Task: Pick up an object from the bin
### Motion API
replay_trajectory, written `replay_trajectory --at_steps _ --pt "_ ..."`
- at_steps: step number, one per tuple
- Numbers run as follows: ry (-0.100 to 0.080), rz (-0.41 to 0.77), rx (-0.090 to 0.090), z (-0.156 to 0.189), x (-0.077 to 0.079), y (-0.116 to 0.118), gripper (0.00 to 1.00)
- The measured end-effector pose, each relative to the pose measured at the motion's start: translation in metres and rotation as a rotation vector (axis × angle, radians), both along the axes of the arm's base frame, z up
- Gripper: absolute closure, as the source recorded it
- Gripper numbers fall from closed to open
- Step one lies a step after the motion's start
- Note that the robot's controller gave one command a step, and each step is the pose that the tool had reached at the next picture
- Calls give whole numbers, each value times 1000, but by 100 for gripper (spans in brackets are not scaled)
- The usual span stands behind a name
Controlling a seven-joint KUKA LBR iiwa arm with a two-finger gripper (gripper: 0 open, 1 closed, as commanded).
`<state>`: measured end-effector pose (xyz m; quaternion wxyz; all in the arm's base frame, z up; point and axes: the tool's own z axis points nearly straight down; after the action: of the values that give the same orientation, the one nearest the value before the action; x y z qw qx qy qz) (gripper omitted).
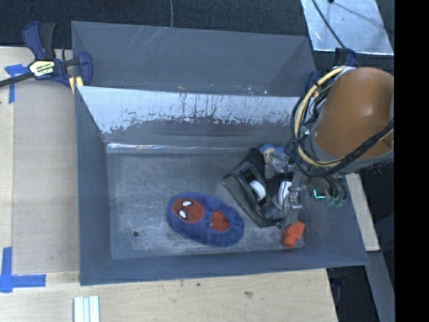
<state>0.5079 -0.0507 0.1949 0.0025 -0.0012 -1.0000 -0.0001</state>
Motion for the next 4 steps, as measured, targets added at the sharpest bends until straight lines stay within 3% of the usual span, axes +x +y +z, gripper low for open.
replay_trajectory --at_steps 1,2,3,4 --pt "-2 -94 0 -57 31 -14 0" --pt "-14 349 3 -107 58 -10 0" --pt "2 348 2 -107 56 -13 100" --pt "16 130 9 -109 60 -27 100"
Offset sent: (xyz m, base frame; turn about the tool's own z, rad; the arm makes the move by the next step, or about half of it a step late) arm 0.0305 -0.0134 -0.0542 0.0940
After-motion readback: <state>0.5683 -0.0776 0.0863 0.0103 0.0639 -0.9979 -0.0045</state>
